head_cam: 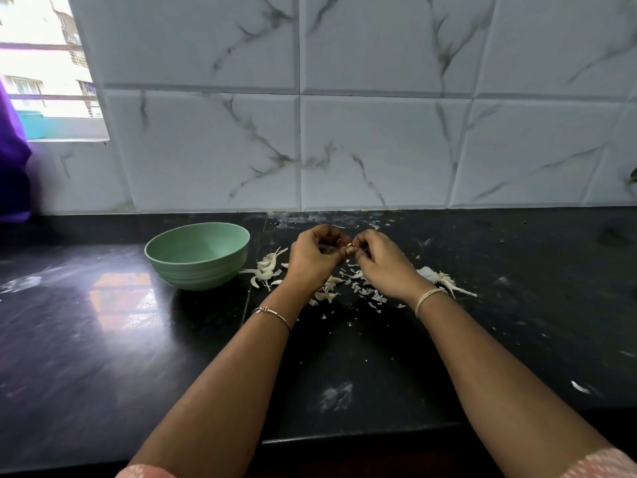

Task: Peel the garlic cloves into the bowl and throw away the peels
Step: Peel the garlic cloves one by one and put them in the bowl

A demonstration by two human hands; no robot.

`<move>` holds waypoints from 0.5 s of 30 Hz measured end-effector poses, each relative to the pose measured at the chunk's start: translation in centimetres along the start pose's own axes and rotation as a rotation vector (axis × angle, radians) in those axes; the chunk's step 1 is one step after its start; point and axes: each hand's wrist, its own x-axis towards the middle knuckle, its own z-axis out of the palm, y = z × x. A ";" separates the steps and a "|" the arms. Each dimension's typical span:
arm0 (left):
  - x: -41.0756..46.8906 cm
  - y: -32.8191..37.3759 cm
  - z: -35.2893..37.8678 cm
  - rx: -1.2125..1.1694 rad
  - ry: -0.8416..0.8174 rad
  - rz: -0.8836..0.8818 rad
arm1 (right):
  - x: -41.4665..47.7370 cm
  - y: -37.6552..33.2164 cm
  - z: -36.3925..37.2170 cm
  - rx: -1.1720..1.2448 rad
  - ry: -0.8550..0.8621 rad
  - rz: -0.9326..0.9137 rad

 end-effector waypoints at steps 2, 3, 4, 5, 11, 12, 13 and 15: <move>0.0 0.1 0.1 0.048 -0.009 0.018 | 0.0 0.0 0.1 -0.024 -0.046 0.004; -0.1 0.1 0.2 0.079 -0.011 0.030 | 0.0 -0.1 0.2 -0.025 -0.061 0.012; -0.1 0.2 0.2 0.106 -0.012 0.044 | 0.1 -0.1 0.2 -0.028 -0.070 0.024; -0.1 0.3 0.3 0.124 -0.008 0.055 | 0.1 -0.1 0.2 -0.037 -0.077 0.036; 0.1 0.5 -0.1 -0.319 0.067 -0.079 | -0.1 0.8 -0.5 -0.177 -0.046 0.116; 0.2 0.4 -0.3 -0.406 0.080 -0.108 | -0.1 0.9 -0.7 -0.168 -0.017 0.124; 0.2 0.3 -0.4 -0.471 0.087 -0.135 | -0.1 1.0 -0.9 -0.156 0.025 0.123; 0.3 0.2 -0.5 -0.559 0.089 -0.178 | -0.2 1.1 -1.3 -0.145 0.117 0.094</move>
